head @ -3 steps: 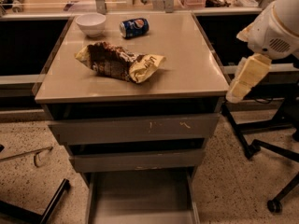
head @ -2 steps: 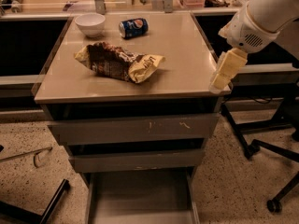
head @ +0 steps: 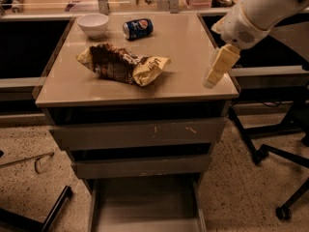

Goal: Place brown chip bag into bottom drawer

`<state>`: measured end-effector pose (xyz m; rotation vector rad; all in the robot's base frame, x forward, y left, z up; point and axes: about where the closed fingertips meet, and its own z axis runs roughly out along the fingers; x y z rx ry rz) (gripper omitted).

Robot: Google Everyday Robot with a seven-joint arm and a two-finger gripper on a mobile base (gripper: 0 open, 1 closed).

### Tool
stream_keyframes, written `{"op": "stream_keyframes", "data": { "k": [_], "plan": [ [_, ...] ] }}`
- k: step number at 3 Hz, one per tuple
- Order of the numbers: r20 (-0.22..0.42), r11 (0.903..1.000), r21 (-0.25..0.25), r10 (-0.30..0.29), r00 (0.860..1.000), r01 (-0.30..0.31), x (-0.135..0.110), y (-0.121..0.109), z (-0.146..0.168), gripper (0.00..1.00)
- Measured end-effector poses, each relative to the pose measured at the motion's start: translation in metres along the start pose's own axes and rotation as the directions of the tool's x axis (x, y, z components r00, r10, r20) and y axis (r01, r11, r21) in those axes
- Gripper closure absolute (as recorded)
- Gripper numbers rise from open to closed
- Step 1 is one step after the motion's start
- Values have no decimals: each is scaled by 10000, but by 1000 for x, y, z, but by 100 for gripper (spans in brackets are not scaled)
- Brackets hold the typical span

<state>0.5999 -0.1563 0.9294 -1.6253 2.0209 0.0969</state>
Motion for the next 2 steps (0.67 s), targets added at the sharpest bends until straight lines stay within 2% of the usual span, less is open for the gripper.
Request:
{"op": "stream_keyframes", "data": {
  "k": [1,2],
  "plan": [
    [1077,9979,125,-648,9921,639,-40,-31,27,0],
    [1821,9933,92,-1152,9765,1155,-72,-50,48,0]
  ]
}}
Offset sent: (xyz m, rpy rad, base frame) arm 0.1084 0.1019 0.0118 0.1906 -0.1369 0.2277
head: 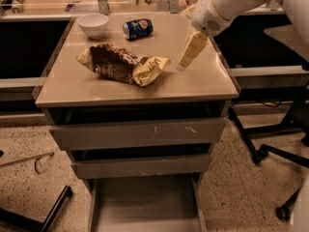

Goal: Place brown chip bag into bottom drawer

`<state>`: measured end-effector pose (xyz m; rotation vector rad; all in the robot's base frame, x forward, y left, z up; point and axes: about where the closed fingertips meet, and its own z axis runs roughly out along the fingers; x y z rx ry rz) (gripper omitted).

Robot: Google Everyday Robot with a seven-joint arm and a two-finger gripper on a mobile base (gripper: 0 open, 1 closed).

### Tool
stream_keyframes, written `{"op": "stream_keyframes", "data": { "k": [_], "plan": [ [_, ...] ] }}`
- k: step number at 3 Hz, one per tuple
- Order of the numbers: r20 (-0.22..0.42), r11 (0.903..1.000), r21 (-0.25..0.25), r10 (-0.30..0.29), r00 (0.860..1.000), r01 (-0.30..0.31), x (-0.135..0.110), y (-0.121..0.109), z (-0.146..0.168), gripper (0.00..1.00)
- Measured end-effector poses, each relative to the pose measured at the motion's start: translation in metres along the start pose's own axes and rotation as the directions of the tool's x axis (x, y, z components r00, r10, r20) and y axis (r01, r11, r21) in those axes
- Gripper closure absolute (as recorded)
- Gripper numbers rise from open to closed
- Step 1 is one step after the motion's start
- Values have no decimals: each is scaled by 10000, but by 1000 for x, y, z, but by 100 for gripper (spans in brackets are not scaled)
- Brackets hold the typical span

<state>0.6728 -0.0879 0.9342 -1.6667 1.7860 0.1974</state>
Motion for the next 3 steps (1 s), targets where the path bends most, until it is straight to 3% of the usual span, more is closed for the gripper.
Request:
{"op": "stream_keyframes", "data": {
  "k": [1,2,3],
  "plan": [
    [660,9984,-346,-423,9969,446,-24,-8,27,0],
    [1197,9897,-1068,-826,9894,955,-47,-4,50,0],
    [1627,9742,-1585,-1347,9774,1606,-70,7,58,0]
  ]
}}
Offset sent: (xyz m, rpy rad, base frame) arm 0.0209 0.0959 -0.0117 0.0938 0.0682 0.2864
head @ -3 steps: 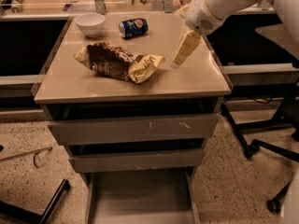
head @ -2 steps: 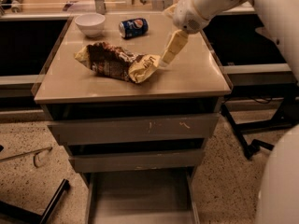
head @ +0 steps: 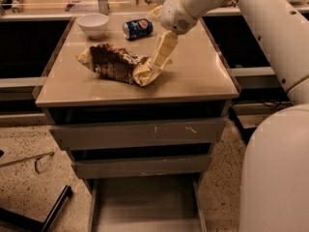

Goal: Place brown chip bag into bottom drawer

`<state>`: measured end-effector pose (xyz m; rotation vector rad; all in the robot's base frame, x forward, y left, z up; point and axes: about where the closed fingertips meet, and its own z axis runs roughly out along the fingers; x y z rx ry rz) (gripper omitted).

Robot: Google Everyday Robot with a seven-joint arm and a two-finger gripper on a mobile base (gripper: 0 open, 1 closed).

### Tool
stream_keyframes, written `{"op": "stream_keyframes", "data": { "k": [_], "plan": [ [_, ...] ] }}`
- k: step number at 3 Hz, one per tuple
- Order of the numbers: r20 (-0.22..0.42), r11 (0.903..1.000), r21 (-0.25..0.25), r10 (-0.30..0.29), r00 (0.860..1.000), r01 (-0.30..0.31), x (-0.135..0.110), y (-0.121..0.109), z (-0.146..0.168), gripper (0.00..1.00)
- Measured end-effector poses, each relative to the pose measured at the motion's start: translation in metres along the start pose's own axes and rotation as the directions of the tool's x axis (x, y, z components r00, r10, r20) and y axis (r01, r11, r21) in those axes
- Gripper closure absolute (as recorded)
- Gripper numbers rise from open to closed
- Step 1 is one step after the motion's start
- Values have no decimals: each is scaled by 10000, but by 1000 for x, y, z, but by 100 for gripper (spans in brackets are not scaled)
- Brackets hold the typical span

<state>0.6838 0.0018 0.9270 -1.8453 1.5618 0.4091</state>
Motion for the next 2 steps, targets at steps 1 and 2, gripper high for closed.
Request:
{"op": "stream_keyframes", "data": {
  "k": [1,2],
  "plan": [
    [196,9981,-490,-361,9992,370,-16,7,9,0],
    [288,9962,-796,-338,9990,360,-18,9,21,0]
  ]
}}
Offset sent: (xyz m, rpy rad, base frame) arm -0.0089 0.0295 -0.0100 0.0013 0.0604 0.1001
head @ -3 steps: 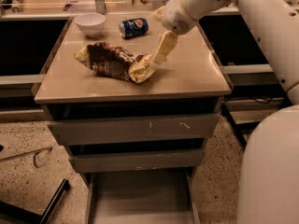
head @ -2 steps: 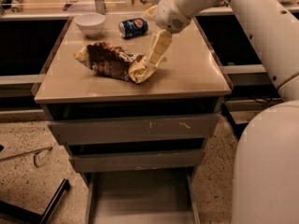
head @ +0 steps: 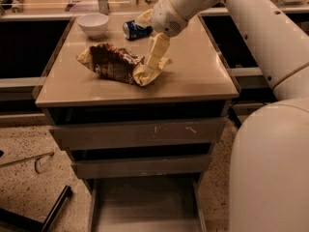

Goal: Place brown chip bag into bottom drawer

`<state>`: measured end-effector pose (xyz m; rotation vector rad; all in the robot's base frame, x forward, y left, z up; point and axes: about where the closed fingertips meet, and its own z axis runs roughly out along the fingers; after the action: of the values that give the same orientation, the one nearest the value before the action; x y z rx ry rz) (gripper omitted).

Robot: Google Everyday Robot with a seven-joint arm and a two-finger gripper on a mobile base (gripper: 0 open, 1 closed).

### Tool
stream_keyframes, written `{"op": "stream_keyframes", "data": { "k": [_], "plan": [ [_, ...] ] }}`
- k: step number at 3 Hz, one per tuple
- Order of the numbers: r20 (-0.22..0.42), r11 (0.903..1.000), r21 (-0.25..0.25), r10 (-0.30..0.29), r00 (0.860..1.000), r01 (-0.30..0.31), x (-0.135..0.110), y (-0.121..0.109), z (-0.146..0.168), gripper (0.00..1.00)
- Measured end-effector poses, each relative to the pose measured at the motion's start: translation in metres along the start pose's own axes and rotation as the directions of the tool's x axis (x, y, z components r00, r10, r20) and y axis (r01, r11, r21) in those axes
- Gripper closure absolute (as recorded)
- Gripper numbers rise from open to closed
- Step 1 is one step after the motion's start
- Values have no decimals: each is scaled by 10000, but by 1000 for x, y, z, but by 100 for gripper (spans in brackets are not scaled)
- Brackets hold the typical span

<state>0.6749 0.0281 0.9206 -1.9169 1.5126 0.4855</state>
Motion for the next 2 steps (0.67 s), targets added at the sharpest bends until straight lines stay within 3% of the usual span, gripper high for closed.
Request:
{"op": "stream_keyframes", "data": {
  "k": [2],
  "plan": [
    [-844,9974,-280,643,9944,-669,8,-3,15,0]
  ]
}}
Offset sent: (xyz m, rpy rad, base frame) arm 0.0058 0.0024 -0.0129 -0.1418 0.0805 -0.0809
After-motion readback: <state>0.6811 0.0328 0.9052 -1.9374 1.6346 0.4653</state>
